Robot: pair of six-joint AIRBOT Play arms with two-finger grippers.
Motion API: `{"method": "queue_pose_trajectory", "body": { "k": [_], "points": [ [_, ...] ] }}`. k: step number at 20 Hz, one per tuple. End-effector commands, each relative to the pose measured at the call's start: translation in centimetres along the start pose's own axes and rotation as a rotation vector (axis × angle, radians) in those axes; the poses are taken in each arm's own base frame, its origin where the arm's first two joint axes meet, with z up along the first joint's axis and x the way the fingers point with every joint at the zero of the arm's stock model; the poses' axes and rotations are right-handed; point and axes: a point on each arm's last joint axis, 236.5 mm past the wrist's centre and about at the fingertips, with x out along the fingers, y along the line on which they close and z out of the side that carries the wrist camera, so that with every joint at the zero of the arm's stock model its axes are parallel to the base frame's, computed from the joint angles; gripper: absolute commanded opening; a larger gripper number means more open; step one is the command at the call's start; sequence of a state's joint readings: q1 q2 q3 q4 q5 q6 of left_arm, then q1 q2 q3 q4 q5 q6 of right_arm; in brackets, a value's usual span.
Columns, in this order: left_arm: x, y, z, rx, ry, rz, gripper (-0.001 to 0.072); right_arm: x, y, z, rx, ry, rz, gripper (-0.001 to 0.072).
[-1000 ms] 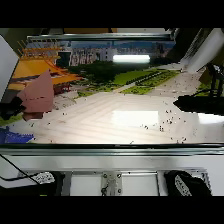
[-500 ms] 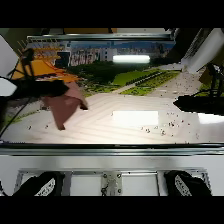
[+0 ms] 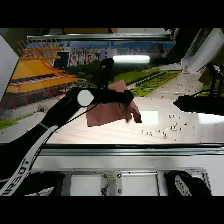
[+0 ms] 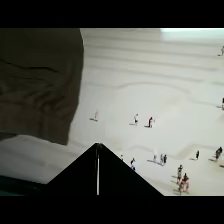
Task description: Fold the clothes and pants, and hang the long-sleeved shirts on hangers.
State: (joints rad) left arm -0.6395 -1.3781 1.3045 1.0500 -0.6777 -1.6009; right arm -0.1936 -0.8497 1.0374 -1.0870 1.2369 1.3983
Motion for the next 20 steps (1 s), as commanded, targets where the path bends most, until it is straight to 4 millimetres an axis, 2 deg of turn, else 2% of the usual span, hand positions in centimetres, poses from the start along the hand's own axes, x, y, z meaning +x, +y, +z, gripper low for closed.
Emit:
{"method": "queue_pose_trajectory", "body": {
  "k": [1, 3, 5, 7, 8, 11, 13, 14, 17, 20],
  "points": [
    [2.1, 2.1, 1.2, -0.115, 0.074, 0.027, 0.0692, 0.0, 0.0, 0.0, 0.000, 0.000, 0.000, 0.0015],
    [-0.1, 6.4, 1.9, -0.175, 0.112, 0.085, 0.0692, 0.0, 0.0, 0.0, 0.000, 0.001, 0.001, 0.0015],
    [-2.6, 11.4, 0.8, -0.264, 0.127, 0.155, 0.0692, 0.0, 0.0, 0.0, 0.000, 0.001, 0.001, 0.0015],
    [-5.0, 16.7, -2.5, -0.380, 0.166, 0.232, 0.0692, 0.0, 0.0, 0.0, 0.000, 0.001, 0.001, 0.0015],
    [-6.1, 19.2, -4.9, -0.451, 0.198, 0.269, 0.0692, 0.0, 0.0, 0.0, 0.000, 0.001, 0.001, 0.0015],
    [-8.3, 24.8, -12.0, -0.656, 0.270, 0.351, 0.0692, 0.0, 0.2, 0.0, 0.003, 0.000, 0.009, 0.0015],
    [-8.9, 27.0, -15.7, -0.754, 0.297, 0.387, 0.0692, 0.0, 0.7, 0.1, 0.009, -0.004, 0.027, 0.0014],
    [-8.9, 27.6, -16.7, -0.774, 0.297, 0.399, 0.0692, 0.0, 0.9, 0.1, 0.012, -0.005, 0.036, 0.0014],
    [-7.9, 28.0, -18.0, -0.764, 0.289, 0.417, 0.0692, 0.0, 1.3, 0.2, 0.018, -0.008, 0.054, 0.0014],
    [-5.9, 26.8, -18.4, -0.711, 0.356, 0.397, 0.0692, 0.0, 1.5, 0.2, 0.024, -0.009, 0.061, 0.0014]
  ]
}}
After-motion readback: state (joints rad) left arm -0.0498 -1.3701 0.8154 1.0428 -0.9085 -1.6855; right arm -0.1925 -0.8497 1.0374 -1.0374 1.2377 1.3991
